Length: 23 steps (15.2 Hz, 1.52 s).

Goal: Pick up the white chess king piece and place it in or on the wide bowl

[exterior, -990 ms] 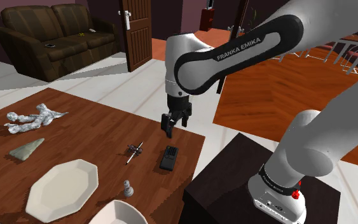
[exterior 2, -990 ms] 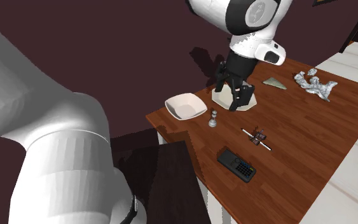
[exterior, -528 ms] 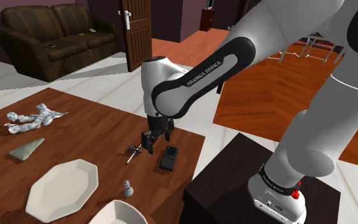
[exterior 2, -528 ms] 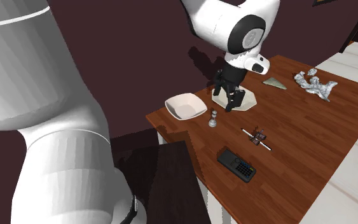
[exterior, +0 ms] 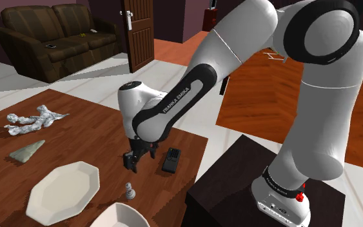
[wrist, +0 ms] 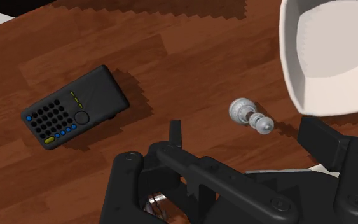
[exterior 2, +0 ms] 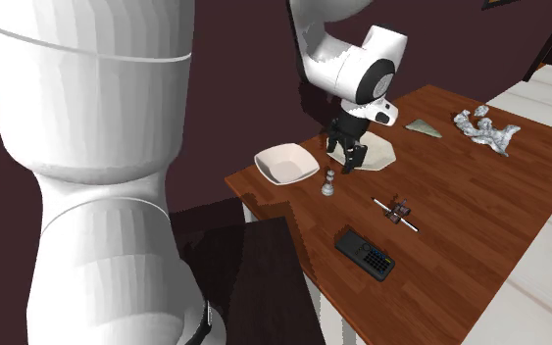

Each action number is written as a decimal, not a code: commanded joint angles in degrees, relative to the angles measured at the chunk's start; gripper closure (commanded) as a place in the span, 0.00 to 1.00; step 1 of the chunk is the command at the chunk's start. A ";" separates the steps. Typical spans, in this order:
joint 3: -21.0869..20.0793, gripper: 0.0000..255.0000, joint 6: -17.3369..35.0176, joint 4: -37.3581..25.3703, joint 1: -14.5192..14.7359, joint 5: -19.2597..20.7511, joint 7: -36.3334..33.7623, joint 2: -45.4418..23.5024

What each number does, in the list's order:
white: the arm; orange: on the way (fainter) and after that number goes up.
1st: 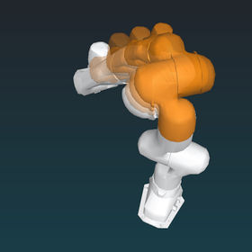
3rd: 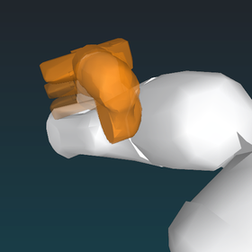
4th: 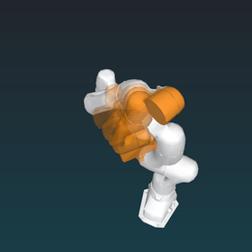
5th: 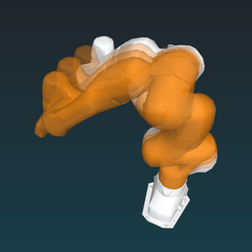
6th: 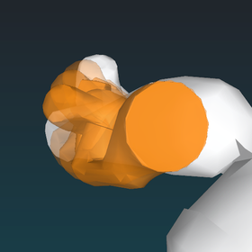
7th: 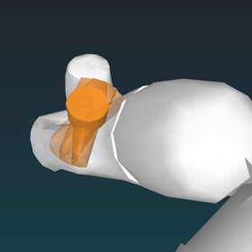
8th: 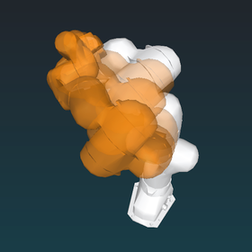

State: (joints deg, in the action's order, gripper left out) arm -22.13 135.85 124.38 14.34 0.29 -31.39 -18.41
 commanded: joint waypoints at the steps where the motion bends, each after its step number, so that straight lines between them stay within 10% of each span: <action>1: 0.77 0.00 1.17 -3.37 1.94 2.34 -2.68 -4.97; 8: 3.95 0.00 1.08 -17.68 8.62 7.13 -8.42 -20.24; 23: 5.10 0.00 5.03 -17.98 9.81 8.26 -9.14 -24.49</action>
State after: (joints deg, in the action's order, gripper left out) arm -17.03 140.88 106.40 24.15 8.55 -40.52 -42.90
